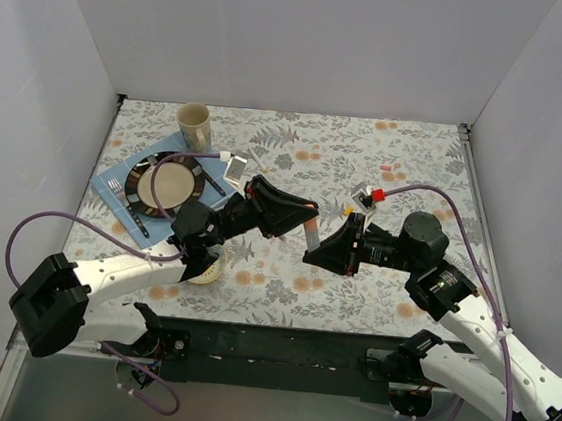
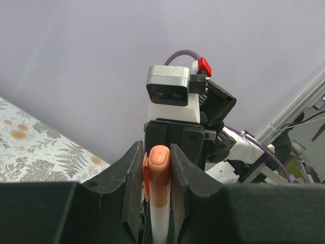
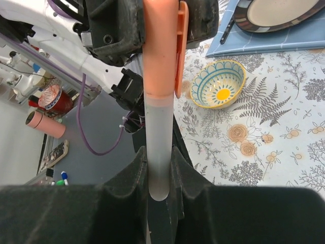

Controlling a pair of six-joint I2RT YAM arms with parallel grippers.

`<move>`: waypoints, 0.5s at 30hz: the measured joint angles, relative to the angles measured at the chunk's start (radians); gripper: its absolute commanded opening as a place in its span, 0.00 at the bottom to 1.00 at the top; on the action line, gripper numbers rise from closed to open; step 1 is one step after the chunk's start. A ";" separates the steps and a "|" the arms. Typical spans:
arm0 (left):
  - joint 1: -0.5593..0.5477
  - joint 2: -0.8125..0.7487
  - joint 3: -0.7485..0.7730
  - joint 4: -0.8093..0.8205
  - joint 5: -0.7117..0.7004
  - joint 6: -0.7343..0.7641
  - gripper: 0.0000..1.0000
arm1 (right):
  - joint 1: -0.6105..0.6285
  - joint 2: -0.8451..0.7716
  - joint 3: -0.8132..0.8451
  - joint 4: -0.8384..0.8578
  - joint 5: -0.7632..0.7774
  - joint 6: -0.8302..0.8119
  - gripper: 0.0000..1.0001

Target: Insert the pens into the pen caps

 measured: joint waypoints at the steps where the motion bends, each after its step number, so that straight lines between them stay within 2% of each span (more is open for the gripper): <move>1: 0.000 0.012 -0.001 0.022 -0.006 -0.013 0.00 | -0.001 0.003 0.009 -0.014 0.003 -0.005 0.01; 2: -0.001 0.021 -0.001 0.031 -0.013 -0.021 0.00 | -0.002 0.007 0.014 -0.030 0.008 -0.013 0.05; 3: -0.001 0.023 0.003 0.022 -0.017 -0.023 0.00 | -0.004 0.011 0.019 -0.048 0.009 -0.022 0.23; 5: -0.001 0.023 0.033 -0.050 -0.015 -0.008 0.00 | -0.010 0.010 0.020 -0.071 0.021 -0.033 0.40; 6: -0.002 0.023 0.061 -0.103 -0.012 0.006 0.00 | -0.014 0.004 0.018 -0.076 0.031 -0.036 0.55; 8: -0.014 0.031 0.125 -0.250 0.037 0.034 0.00 | -0.024 -0.023 0.006 -0.055 0.069 -0.043 0.64; 9: -0.020 0.038 0.150 -0.321 0.065 0.047 0.00 | -0.031 -0.061 -0.014 -0.032 0.105 -0.057 0.69; 12: -0.010 0.069 0.212 -0.500 0.113 0.089 0.00 | -0.045 -0.204 -0.093 -0.055 0.176 -0.068 0.78; 15: 0.027 0.125 0.261 -0.621 0.098 0.128 0.00 | -0.045 -0.340 -0.153 -0.158 0.244 -0.076 0.80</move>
